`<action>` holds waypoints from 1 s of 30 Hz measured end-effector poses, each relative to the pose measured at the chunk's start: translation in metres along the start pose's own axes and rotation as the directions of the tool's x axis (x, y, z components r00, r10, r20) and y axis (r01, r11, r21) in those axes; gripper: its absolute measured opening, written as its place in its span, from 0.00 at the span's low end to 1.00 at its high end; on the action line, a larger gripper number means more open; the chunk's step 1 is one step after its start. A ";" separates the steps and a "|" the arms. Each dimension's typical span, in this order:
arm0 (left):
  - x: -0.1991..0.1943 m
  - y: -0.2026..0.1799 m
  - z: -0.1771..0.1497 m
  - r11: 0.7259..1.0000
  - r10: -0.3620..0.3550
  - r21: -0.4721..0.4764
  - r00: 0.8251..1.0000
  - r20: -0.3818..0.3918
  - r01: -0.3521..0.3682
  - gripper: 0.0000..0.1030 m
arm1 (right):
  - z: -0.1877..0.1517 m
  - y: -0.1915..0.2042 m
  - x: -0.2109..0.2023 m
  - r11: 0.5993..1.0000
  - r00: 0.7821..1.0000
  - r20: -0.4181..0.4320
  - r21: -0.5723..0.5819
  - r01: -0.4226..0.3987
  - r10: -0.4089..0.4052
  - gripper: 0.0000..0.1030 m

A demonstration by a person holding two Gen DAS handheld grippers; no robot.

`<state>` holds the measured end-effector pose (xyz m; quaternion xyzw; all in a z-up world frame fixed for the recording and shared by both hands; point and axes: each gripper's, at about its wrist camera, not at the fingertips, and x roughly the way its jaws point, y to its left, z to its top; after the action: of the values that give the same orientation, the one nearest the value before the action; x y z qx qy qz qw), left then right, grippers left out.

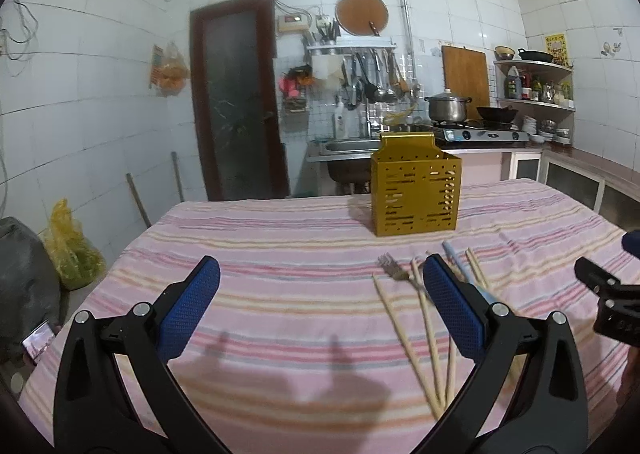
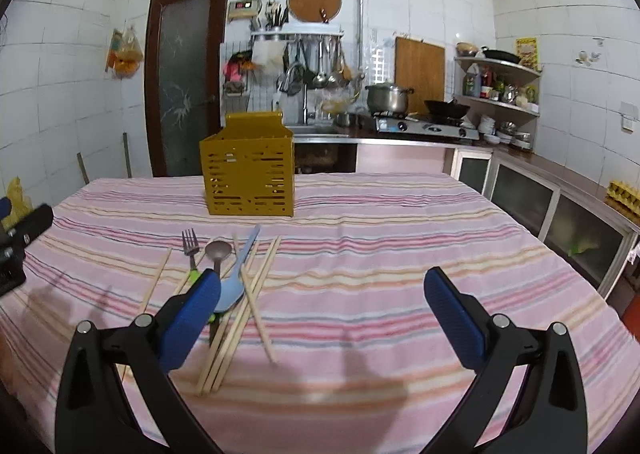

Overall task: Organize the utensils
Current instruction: 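Move the right tool to the wooden chopsticks and close on one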

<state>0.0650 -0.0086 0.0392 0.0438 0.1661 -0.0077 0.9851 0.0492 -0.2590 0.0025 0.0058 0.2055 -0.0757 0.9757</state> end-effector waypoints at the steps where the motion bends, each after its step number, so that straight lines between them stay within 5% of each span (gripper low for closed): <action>1: 0.007 -0.002 0.005 1.000 -0.004 0.003 1.000 -0.011 0.004 0.95 | 0.004 -0.001 0.005 1.000 1.000 -0.007 -0.003 -0.009 0.009 0.96; 12: 0.110 -0.034 0.024 0.998 -0.062 -0.012 0.977 -0.204 0.061 0.95 | 0.033 0.014 0.108 0.999 0.978 -0.207 -0.018 -0.034 0.030 0.96; 22: 0.169 -0.046 -0.007 1.000 -0.020 -0.009 0.927 -0.376 0.018 0.95 | 0.016 0.017 0.187 0.999 0.920 -0.390 0.045 -0.010 0.026 0.96; 30: 0.194 -0.036 -0.029 0.997 -0.058 -0.068 0.873 -0.484 0.029 0.95 | 0.007 0.025 0.194 1.000 0.910 -0.416 0.023 0.010 0.000 0.96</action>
<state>0.2376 -0.0424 -0.0542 0.0117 0.4092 -0.0139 0.9123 0.2314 -0.2630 -0.0694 0.0334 0.4074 -0.0778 0.9093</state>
